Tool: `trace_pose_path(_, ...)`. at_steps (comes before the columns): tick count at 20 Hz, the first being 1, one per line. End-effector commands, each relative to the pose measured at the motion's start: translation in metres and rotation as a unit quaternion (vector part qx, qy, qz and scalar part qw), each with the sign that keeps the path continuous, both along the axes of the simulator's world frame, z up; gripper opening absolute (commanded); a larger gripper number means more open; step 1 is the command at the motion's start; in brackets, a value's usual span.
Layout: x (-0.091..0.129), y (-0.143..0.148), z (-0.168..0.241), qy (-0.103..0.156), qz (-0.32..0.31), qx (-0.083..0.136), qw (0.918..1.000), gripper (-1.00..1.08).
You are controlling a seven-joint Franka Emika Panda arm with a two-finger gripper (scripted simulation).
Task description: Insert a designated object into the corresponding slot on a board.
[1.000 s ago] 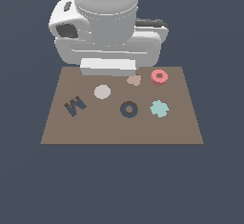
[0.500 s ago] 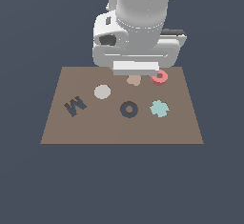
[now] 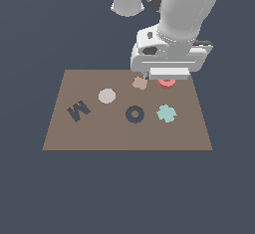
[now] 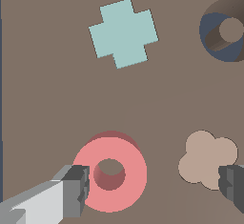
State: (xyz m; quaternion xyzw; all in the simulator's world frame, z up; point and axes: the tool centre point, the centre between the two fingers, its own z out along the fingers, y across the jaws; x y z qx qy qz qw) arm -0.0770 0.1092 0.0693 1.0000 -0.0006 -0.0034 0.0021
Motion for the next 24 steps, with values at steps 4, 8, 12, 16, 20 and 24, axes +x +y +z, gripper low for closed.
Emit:
trace_pose_path(4,-0.011,0.025,-0.016,-0.003,0.000,0.002,1.0000,1.00)
trace_pose_path(8,-0.012,0.031,-0.020,-0.003,0.001,0.003,1.0000,1.00)
trace_pose_path(12,-0.012,0.030,-0.020,-0.003,0.001,0.002,1.0000,1.00)
trace_pose_path(16,-0.012,0.030,-0.025,-0.003,0.001,0.002,1.0000,1.00)
trace_pose_path(20,-0.012,0.030,-0.037,-0.003,0.001,0.002,1.0000,1.00)
trace_pose_path(24,-0.012,0.030,-0.039,-0.003,0.001,0.002,1.0000,-1.00)
